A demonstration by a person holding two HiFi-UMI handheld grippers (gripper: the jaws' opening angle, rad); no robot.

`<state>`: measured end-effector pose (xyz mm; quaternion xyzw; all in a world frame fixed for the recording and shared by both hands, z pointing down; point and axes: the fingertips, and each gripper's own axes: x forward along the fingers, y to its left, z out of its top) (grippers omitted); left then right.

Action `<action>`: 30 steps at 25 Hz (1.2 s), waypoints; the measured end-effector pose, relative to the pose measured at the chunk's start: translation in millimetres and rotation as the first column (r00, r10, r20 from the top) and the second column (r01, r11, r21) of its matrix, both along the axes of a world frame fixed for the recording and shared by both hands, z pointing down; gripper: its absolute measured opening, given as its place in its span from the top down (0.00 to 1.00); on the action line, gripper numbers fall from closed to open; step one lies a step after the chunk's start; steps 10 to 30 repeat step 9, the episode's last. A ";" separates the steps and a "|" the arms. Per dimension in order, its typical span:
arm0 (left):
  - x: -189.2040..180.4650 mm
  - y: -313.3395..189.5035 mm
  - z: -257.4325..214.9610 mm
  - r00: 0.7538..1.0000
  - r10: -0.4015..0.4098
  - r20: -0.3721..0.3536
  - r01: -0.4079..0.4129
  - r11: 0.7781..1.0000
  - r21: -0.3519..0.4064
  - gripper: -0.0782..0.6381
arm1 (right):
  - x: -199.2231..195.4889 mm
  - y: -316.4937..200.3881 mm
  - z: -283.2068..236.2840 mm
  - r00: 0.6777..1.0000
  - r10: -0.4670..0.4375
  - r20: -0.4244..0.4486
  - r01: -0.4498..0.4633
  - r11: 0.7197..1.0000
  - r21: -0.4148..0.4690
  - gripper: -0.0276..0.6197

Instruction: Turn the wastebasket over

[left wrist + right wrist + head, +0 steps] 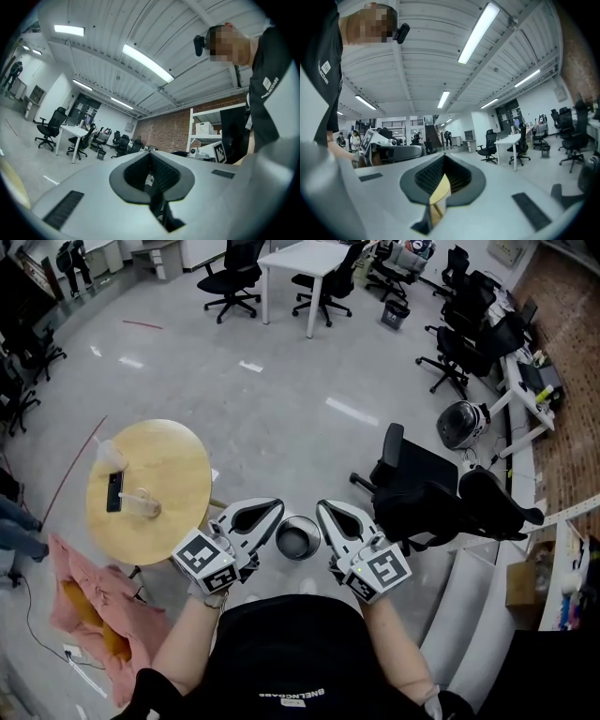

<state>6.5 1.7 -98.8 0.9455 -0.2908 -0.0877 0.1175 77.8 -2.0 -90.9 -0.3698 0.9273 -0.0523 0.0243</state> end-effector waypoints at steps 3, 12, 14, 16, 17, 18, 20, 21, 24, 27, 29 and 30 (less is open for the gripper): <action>-1.3 0.7 -0.4 1.000 -0.003 0.002 0.003 1.000 -0.002 0.87 | -0.8 0.3 -0.9 1.000 -0.004 0.003 0.004 1.000 0.002 0.94; -0.4 -1.5 -1.5 1.000 0.003 -0.004 -0.003 1.000 0.001 0.87 | -2.8 -1.9 -4.6 1.000 -0.008 0.018 0.008 1.000 0.014 0.94; -0.4 -1.5 -1.5 1.000 0.003 -0.004 -0.003 1.000 0.001 0.87 | -2.8 -1.9 -4.6 1.000 -0.008 0.018 0.008 1.000 0.014 0.94; -0.4 -1.5 -1.5 1.000 0.003 -0.004 -0.003 1.000 0.001 0.87 | -2.8 -1.9 -4.6 1.000 -0.008 0.018 0.008 1.000 0.014 0.94; -0.4 -1.5 -1.5 1.000 0.003 -0.004 -0.003 1.000 0.001 0.87 | -2.8 -1.9 -4.6 1.000 -0.008 0.018 0.008 1.000 0.014 0.94; -0.4 -1.5 -1.5 1.000 0.003 -0.004 -0.003 1.000 0.001 0.87 | -2.8 -1.9 -4.6 1.000 -0.008 0.018 0.008 1.000 0.014 0.94; -0.4 -1.5 -1.5 1.000 0.003 -0.004 -0.003 1.000 0.001 0.87 | -2.8 -1.9 -4.6 1.000 -0.008 0.018 0.008 1.000 0.014 0.94; -0.4 -1.5 -1.5 1.000 0.003 -0.004 -0.003 1.000 0.001 0.87 | -2.8 -1.9 -4.6 1.000 -0.008 0.018 0.008 1.000 0.014 0.94; -0.4 -1.5 -1.5 1.000 0.003 -0.004 -0.003 1.000 0.001 0.87 | -2.8 -1.9 -4.6 1.000 -0.008 0.018 0.008 1.000 0.014 0.94; -0.4 -1.5 -1.5 1.000 0.003 -0.004 -0.003 1.000 0.001 0.87 | -2.8 -1.9 -4.6 1.000 -0.008 0.018 0.008 1.000 0.014 0.94; -0.4 -1.5 -1.5 1.000 0.003 -0.004 -0.003 1.000 0.001 0.87 | -2.8 -1.9 -4.6 1.000 -0.008 0.018 0.008 1.000 0.014 0.94; -0.4 -1.5 -1.5 1.000 0.003 -0.004 -0.003 1.000 0.001 0.87 | -2.8 -1.9 -4.6 1.000 -0.008 0.018 0.008 1.000 0.014 0.94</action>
